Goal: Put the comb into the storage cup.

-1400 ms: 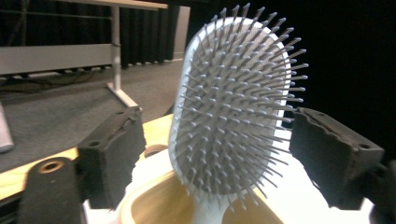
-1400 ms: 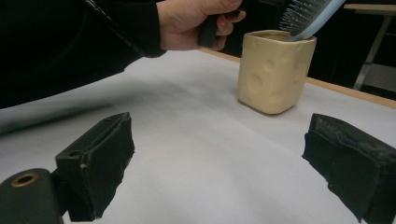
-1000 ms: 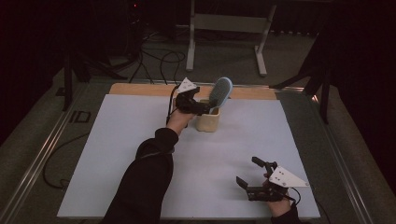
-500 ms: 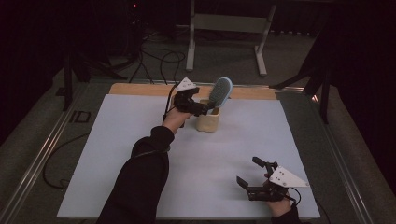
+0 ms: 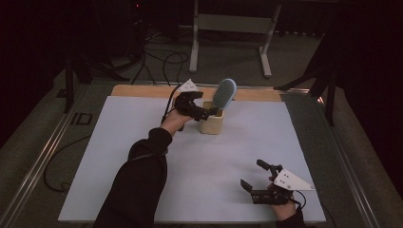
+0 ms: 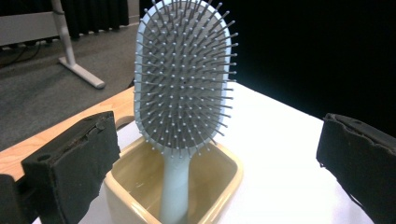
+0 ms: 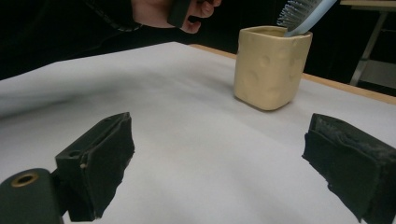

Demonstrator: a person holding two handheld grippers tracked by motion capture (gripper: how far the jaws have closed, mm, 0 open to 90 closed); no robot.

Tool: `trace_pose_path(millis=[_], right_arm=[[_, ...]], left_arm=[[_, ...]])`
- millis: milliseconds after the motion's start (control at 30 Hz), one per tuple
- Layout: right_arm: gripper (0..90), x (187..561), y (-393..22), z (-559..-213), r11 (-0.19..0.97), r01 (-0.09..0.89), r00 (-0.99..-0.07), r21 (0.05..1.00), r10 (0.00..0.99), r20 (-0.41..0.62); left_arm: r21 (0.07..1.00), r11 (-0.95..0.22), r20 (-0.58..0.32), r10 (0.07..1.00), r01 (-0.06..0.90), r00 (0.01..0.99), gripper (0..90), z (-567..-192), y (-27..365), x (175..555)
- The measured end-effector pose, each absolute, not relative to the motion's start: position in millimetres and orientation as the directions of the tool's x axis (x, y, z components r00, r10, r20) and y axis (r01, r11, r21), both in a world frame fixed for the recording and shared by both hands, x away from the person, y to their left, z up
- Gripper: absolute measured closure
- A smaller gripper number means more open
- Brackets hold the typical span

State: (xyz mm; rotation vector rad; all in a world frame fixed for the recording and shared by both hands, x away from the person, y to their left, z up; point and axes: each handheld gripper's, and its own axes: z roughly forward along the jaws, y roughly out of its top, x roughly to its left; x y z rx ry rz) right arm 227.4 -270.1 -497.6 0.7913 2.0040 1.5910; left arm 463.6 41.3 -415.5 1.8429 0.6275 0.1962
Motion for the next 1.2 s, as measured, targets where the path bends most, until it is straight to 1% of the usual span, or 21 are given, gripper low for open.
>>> trace_pose_path(millis=[433,733,1033,1067,1200], right_arm=[[8.0,227.2,-270.0,-496.6,0.172,0.151,-0.729,0.973,0.684,-0.008],[8.0,227.2,-269.2,-496.5,0.176,0.149,-0.73,0.973,0.683,-0.011],[8.0,227.1,-267.9,-496.5,0.179,0.154,-0.731,0.972,0.682,-0.01],[8.0,227.3,-267.8,-496.5,0.178,0.156,-0.731,0.971,0.682,-0.007],[8.0,227.4,-267.1,-496.5,0.179,0.157,-0.734,0.971,0.679,-0.007]], left_arm=[[0.916,-0.261,-0.147,0.483,0.303,0.863,0.0,-405.3,49.9,452.4],[0.918,-0.276,-0.134,0.46,0.285,0.878,0.0,-399.8,64.6,440.7],[0.919,-0.284,-0.115,0.471,0.273,0.875,0.0,-397.9,84.5,430.0],[0.918,-0.292,-0.102,0.479,0.267,0.872,0.0,-398.4,86.4,428.7],[0.916,-0.29,-0.109,0.485,0.277,0.867,0.0,-400.3,95.9,425.2]])
